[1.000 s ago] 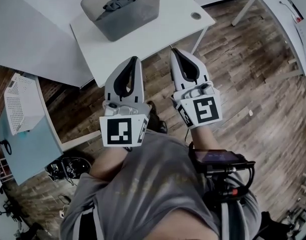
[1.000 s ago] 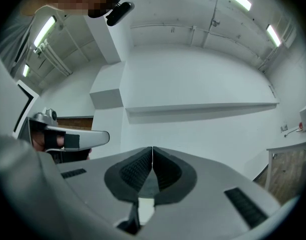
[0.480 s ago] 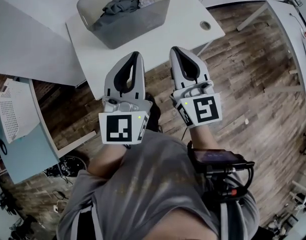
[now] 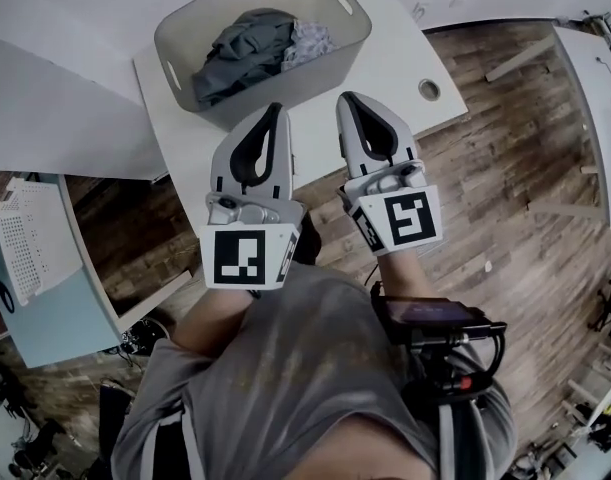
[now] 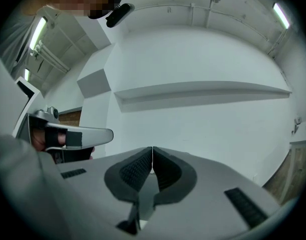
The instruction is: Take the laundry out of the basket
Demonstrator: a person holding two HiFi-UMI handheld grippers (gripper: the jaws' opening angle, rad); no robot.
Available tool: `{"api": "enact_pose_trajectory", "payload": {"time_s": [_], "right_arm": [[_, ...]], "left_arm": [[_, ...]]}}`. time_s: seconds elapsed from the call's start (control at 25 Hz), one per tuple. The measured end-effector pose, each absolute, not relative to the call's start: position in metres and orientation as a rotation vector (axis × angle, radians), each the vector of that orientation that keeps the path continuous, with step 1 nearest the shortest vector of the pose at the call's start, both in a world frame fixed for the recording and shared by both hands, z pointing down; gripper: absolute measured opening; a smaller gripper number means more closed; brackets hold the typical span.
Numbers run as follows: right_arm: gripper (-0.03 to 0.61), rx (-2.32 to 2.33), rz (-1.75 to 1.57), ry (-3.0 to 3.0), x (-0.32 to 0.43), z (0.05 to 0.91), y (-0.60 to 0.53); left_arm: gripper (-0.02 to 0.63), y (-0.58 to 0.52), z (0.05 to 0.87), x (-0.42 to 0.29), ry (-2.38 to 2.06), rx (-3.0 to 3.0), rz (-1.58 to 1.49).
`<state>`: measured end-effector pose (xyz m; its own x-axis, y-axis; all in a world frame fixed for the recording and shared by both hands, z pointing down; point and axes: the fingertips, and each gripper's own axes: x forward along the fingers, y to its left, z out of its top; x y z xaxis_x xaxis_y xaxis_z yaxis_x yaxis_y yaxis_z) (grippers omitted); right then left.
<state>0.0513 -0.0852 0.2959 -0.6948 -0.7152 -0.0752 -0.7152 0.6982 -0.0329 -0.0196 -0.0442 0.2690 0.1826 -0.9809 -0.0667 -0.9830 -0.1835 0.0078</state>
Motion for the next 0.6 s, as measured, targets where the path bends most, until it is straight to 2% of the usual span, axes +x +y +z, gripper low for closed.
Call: {"api": "enact_pose_trajectory", "payload": {"time_s": [0.6], "right_arm": [[0.009, -1.036, 0.141, 2.830, 0.002, 0.252, -0.160]], "left_arm": [[0.008, -0.117, 0.230, -0.064, 2.025, -2.242, 0.183]]}}
